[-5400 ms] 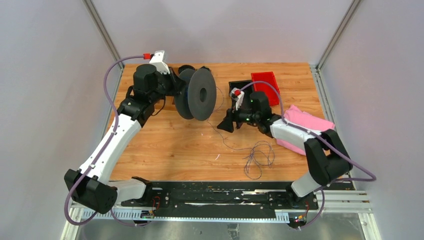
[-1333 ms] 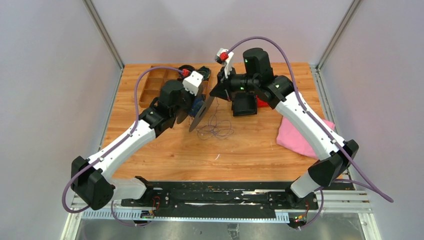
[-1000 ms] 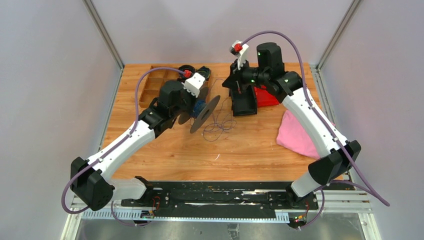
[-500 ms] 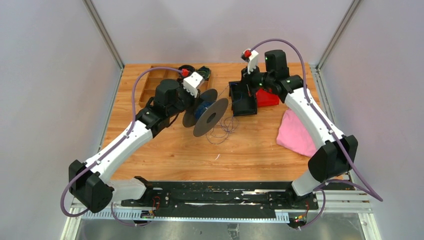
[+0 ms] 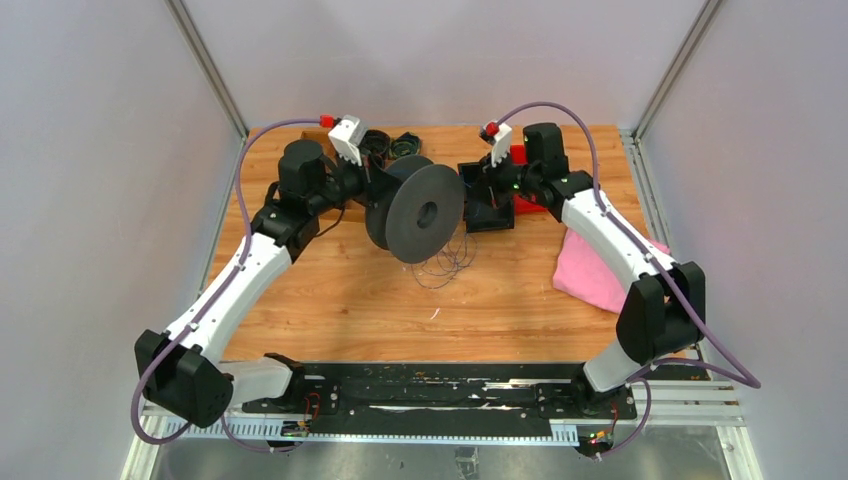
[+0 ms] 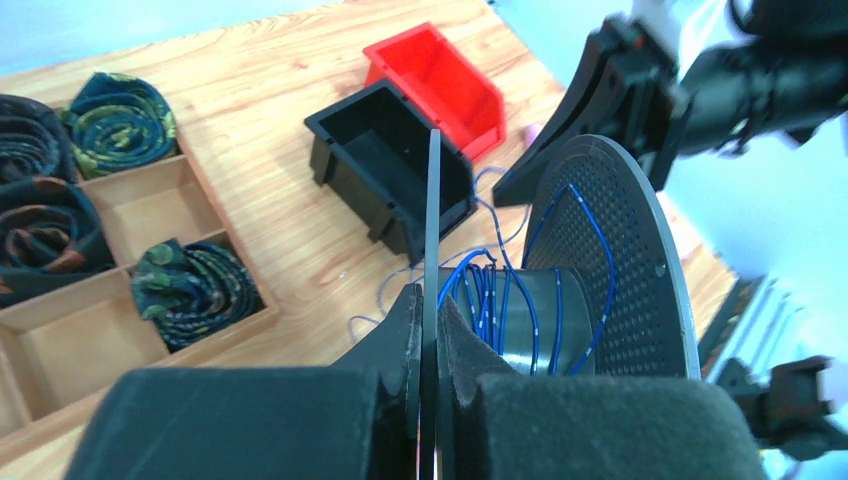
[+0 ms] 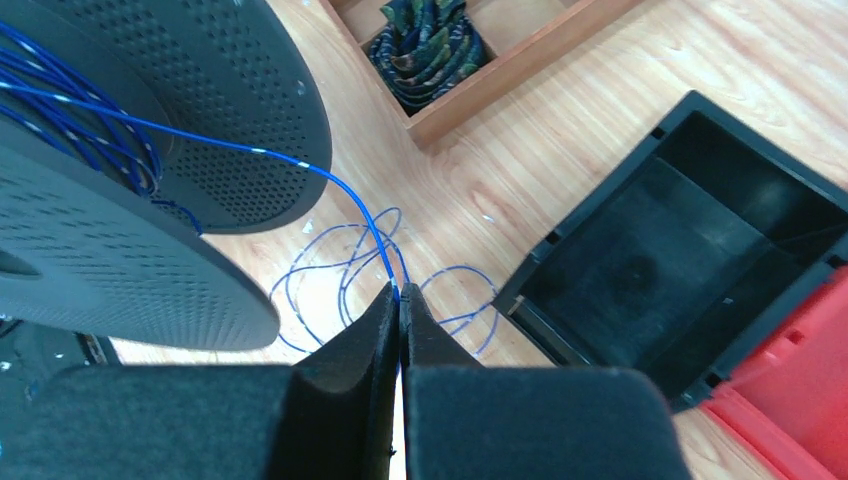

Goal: Wrap the cables
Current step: Wrap the cable around the cable reel.

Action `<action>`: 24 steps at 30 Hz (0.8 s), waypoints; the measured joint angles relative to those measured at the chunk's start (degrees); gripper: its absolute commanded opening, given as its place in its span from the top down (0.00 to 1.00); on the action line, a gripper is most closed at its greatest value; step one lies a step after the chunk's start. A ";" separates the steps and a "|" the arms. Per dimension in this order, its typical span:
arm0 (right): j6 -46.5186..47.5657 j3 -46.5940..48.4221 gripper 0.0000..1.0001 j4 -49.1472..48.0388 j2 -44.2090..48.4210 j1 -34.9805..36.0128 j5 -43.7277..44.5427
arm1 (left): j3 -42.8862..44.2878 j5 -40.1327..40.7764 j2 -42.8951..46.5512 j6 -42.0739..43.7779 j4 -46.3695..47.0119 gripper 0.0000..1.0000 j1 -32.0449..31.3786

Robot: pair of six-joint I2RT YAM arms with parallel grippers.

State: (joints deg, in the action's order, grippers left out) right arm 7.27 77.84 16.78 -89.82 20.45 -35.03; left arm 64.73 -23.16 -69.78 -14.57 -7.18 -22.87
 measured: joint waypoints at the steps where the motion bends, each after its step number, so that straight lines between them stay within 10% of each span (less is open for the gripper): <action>1: -0.52 -0.96 0.99 -1.16 0.00 0.00 -0.79 | 0.00 -0.74 0.00 -1.88 0.66 1.00 0.63; 24: -20.17 -20.52 0.97 -32.22 0.79 3.63 -13.42 | 0.15 -2.14 -2.47 -31.34 6.34 1.00 10.99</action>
State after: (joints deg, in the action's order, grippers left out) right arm -12.91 57.32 -15.44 -89.03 24.08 -48.45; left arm 64.88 -25.30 -72.25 -45.91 -0.84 -11.88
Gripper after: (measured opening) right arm 0.029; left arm 0.051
